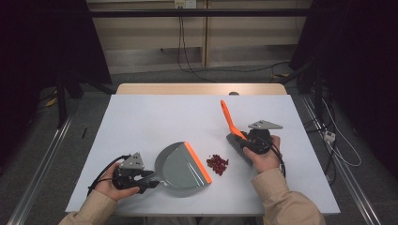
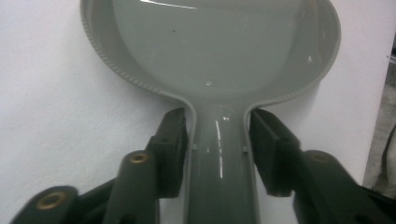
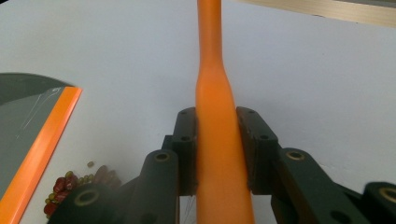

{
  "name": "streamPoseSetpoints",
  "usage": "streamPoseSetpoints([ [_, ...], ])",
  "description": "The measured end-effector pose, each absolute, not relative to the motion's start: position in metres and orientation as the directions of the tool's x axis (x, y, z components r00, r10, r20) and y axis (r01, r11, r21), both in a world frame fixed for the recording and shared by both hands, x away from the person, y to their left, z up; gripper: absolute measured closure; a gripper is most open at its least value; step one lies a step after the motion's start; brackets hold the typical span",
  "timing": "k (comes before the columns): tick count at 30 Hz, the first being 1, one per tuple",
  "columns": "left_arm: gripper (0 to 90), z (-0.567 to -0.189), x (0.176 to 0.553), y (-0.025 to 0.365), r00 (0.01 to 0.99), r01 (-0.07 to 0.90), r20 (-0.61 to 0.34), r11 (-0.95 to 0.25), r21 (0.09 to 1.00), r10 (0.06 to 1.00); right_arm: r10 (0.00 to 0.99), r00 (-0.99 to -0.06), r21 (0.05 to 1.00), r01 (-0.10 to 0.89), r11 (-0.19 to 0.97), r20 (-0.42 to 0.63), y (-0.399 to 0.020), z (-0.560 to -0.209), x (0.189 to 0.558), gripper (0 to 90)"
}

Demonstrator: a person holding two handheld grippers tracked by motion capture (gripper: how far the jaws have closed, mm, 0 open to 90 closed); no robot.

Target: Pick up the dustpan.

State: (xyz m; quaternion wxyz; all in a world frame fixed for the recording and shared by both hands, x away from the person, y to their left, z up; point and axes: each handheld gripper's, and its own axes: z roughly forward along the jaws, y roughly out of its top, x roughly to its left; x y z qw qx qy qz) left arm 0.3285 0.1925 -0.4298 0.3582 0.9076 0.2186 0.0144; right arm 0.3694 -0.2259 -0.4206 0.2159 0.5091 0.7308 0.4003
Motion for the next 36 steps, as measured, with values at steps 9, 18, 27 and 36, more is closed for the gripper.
streamPoseSetpoints([
  [9, 63.1, -0.430, 0.324, 0.188, 0.929, 0.346, -0.146, -0.663, 0.664, 0.339, 0.917, -0.390, 0.800, 0.575, 0.173, 0.083, -0.228, -0.420, 0.363, 69.3],
  [18, 63.0, -0.430, 0.322, 0.180, 0.938, 0.328, -0.146, -0.670, 0.667, 0.314, 0.919, -0.388, 0.797, 0.574, 0.190, 0.061, -0.232, -0.417, 0.356, 69.8],
  [27, 63.0, -0.431, 0.322, 0.177, 0.941, 0.321, -0.144, -0.669, 0.670, 0.307, 0.912, -0.410, 0.787, 0.567, 0.244, 0.012, -0.224, -0.417, 0.350, 71.3],
  [36, 63.0, -0.430, 0.322, 0.177, 0.939, 0.325, -0.145, -0.673, 0.665, 0.311, 0.907, -0.420, 0.790, 0.546, 0.278, -0.029, -0.212, -0.417, 0.345, 71.4],
])
